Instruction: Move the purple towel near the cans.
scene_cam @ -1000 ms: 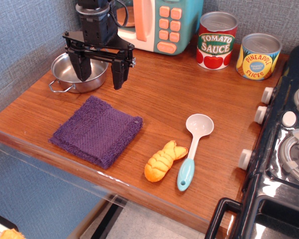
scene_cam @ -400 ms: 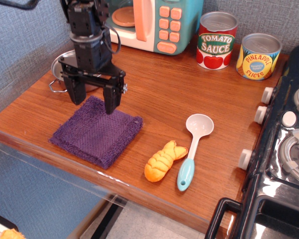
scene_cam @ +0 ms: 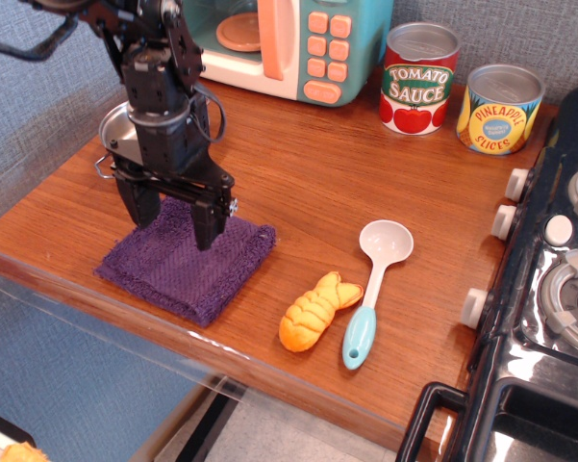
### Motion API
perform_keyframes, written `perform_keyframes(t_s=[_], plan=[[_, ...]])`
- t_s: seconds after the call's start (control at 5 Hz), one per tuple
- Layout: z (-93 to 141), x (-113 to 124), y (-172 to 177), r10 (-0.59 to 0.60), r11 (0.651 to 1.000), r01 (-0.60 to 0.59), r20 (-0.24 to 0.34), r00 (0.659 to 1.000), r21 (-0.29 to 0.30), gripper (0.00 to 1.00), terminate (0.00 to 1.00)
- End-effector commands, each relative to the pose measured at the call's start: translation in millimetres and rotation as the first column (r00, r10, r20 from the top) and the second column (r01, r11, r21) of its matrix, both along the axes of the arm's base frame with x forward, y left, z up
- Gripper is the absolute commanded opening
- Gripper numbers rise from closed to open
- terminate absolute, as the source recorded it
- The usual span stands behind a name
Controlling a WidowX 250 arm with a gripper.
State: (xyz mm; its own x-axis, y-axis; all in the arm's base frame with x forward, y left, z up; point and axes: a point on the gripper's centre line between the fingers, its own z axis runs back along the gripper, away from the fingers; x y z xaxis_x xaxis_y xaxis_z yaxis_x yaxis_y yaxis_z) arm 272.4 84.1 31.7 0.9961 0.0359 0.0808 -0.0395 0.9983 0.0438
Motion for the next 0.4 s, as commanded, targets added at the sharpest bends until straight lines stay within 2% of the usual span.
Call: perform_keyframes(t_s=[0.0,0.2], plan=[[-3.3,0.1,6.3,0.012,1.0,-0.009,0.137,0.991,-0.019,1.0,0.0],[-4.1,1.0,6.8,0.018,0.999,-0.013,0.135,0.991,-0.037,1.0,0.0]])
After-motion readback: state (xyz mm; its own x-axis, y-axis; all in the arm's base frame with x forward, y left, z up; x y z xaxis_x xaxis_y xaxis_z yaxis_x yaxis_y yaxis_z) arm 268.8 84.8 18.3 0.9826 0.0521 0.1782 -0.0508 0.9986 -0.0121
